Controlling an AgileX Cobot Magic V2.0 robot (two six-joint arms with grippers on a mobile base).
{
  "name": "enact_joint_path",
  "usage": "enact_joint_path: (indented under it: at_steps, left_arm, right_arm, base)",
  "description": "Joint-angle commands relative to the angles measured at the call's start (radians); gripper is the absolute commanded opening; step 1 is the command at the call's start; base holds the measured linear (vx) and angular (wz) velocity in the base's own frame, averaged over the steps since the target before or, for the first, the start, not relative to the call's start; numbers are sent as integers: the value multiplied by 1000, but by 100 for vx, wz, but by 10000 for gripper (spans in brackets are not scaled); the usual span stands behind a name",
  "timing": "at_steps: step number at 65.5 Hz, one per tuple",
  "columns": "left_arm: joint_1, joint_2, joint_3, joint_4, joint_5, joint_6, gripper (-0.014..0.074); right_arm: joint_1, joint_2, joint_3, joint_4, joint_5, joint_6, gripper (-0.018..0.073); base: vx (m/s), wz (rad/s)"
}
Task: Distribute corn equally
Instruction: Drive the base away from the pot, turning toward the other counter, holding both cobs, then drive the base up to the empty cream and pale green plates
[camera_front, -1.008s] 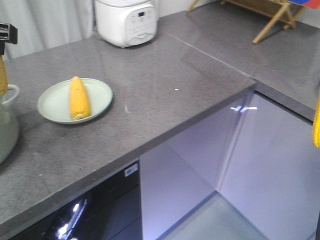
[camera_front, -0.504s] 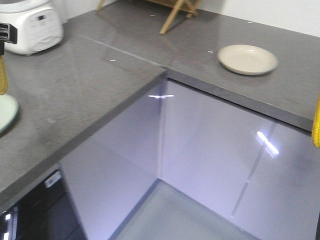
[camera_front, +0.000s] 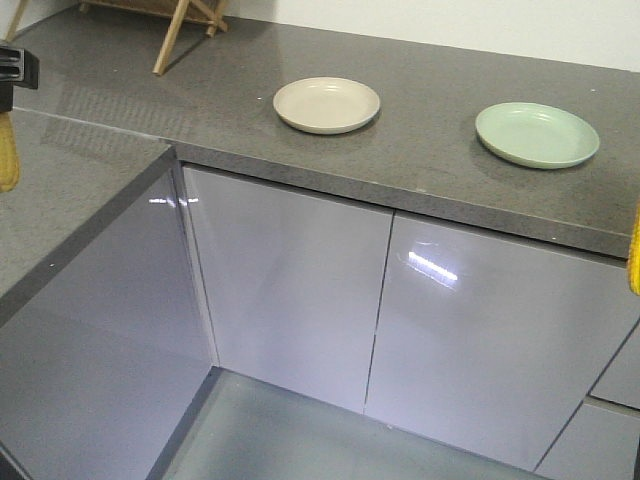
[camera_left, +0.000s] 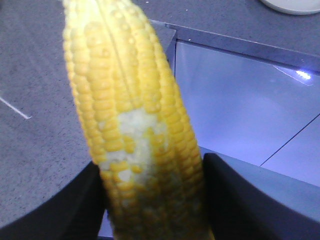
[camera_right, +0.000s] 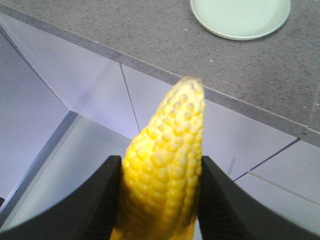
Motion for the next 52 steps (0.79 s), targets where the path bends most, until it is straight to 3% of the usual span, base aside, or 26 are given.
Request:
enact_joint_path:
  at_steps: [1,52]
  left_arm:
    - [0,-27,-29,23,-53,-6,93]
    - [0,-27,-29,23,-53,-6,93]
  right_arm:
    - [-4,-22,-24,13,-59,-2,81]
    - [-4,-22,-24,13,-59,-2,81]
  base:
    - [4,-24]
    - [10,-13]
